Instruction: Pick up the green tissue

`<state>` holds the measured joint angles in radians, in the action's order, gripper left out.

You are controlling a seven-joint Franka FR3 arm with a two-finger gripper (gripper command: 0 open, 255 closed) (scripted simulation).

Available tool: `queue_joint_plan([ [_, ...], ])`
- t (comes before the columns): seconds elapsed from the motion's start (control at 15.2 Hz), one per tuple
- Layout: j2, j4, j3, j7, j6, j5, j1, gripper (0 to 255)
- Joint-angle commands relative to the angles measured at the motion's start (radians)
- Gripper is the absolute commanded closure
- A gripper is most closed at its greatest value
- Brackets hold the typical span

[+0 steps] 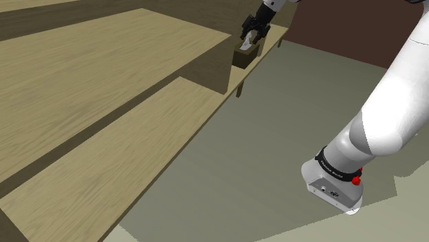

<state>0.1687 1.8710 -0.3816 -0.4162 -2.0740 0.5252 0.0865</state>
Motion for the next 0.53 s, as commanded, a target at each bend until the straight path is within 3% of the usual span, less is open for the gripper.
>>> queue_joint_plan([
  [0.0, 0.001, 0.006, 0.000, -0.005, -0.007, 0.003, 0.001, 0],
  [0.07, 0.001, 0.007, 0.000, -0.006, -0.007, 0.003, 0.001, 255],
  [0.46, 0.001, 0.001, -0.001, -0.003, -0.002, 0.001, 0.001, 255],
])
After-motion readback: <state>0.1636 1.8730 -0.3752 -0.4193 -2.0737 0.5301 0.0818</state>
